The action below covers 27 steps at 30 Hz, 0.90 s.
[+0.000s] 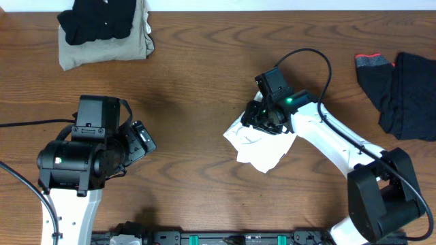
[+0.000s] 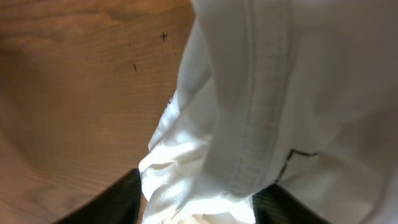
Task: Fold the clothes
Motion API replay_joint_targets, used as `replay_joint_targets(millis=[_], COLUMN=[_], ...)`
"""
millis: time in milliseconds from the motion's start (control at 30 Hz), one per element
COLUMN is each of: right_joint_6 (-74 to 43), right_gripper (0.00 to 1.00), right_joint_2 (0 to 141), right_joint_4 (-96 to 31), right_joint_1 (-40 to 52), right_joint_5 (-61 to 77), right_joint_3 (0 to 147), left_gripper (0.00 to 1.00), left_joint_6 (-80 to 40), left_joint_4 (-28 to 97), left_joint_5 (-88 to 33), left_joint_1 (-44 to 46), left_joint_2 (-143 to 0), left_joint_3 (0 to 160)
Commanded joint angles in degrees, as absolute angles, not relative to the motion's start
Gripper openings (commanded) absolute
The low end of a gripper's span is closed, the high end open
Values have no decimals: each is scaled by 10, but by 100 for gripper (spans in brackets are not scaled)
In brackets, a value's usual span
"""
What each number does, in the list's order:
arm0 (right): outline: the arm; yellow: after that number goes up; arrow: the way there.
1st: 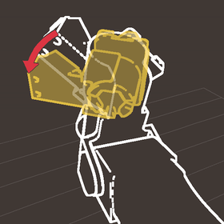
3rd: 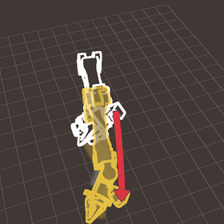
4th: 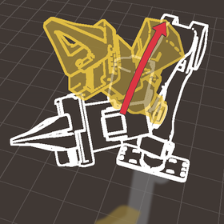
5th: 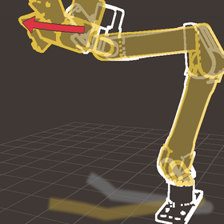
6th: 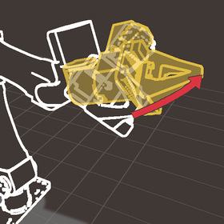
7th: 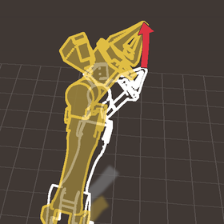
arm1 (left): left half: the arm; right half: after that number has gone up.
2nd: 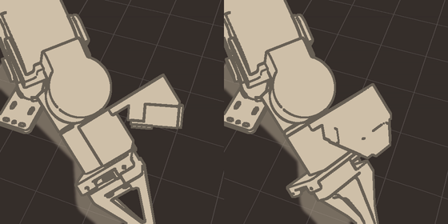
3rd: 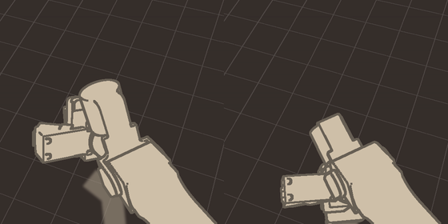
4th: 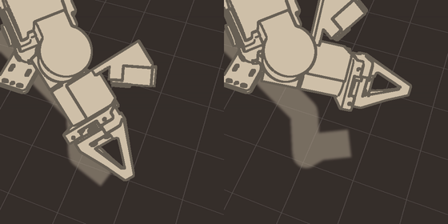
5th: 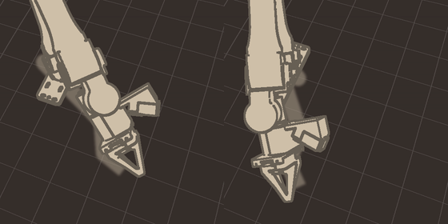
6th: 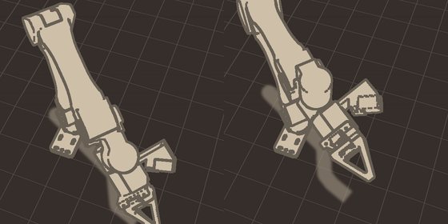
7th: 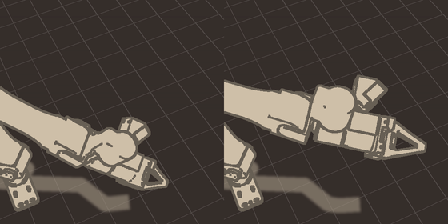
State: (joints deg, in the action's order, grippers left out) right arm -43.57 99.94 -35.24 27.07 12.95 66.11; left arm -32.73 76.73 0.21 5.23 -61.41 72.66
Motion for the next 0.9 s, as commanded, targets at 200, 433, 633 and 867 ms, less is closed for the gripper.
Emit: replay_joint_targets(millis=[200, 433, 633, 867], right_joint_6=[-445, -445, -446, -443], right_gripper=[29, 1, 1, 13], right_joint_2=[1005, 1006, 1025, 1086], right_joint_4=[-284, -276, -242, -200], right_joint_1=[270, 285, 301, 314], right_joint_5=[123, 97, 83, 84], right_joint_3=[666, 666, 666, 666], left_gripper=[98, 98, 98, 98], left_joint_6=[-318, -318, -318, -318], left_joint_4=[771, 771, 773, 780], left_joint_5=[7, 6, 6, 6], left_joint_1=[49, 49, 49, 49], left_joint_2=[-614, -614, -614, -614], left_joint_3=[725, 725, 725, 725])
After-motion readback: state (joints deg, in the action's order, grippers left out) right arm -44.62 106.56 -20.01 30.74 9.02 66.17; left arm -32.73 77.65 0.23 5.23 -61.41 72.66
